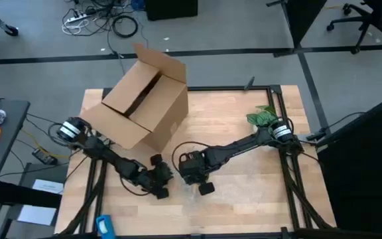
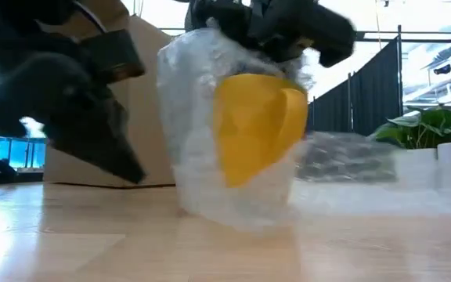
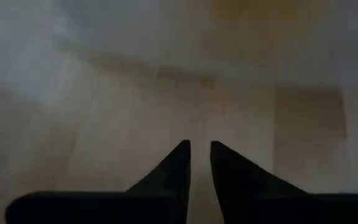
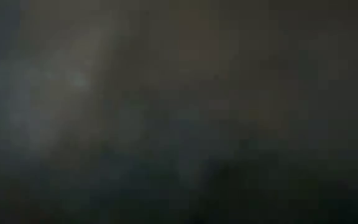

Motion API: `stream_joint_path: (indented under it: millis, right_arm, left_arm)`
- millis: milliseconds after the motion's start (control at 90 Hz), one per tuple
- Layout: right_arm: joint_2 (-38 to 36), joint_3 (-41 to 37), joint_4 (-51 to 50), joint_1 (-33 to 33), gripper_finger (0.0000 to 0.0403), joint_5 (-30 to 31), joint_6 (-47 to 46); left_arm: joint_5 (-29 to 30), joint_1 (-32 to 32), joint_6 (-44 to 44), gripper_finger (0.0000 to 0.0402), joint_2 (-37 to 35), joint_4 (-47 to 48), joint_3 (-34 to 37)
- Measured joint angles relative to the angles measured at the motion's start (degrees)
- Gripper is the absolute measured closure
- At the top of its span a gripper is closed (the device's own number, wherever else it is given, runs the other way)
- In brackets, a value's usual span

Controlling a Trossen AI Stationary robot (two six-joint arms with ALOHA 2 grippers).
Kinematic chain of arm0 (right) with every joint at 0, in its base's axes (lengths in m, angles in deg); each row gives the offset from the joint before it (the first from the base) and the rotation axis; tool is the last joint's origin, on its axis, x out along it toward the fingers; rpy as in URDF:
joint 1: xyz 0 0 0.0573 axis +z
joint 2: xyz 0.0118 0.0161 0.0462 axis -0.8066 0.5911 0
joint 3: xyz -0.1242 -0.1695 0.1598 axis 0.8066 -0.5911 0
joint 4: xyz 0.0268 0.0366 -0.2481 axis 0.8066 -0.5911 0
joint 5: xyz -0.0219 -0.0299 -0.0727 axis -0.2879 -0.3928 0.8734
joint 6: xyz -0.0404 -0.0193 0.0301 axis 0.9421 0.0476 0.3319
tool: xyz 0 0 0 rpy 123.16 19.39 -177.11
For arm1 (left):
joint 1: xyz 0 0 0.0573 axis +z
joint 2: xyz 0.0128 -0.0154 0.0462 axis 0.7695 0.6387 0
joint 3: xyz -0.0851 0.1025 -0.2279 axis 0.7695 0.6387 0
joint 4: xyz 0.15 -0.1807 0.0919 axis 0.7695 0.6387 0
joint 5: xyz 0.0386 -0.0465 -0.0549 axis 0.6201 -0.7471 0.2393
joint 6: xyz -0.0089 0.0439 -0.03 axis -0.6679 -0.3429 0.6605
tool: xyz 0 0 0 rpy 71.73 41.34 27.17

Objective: Wrap mug
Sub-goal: Wrap the yellow mug with the bubble wrap

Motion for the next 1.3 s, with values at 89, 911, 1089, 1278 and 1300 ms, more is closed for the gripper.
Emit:
stream_joint_path:
  millis: [89, 911, 1089, 1278, 1300]
  right_arm:
    - [0.0, 0.4, 0.2, 0.9, 0.0394, 0.0, 0.0]
    - [-0.2, 13.6, -9.5, 8.1, 0.0259, 11.2, -3.4]
    - [-0.2, 15.4, -13.0, 9.5, 0.0264, 18.4, -4.7]
    - [-0.2, 18.5, -19.7, 10.3, 0.0268, 20.4, -7.7]
    - [-0.2, 18.9, -20.3, 10.3, 0.0268, 20.6, -7.9]
  left_arm:
    - [1.5, -2.4, 2.1, 0.0353, -2.5, 2.5, 0.0]
    - [4.5, -7.2, -8.9, 0.0353, -5.2, -9.4, -5.9]
    - [3.0, -7.9, -8.5, 0.0353, -5.2, -3.1, -9.5]
    - [4.5, -7.8, -8.8, 0.0353, -5.2, -0.1, -10.9]
    - [4.9, -7.7, -8.9, 0.0353, -5.2, 0.0, -10.9]
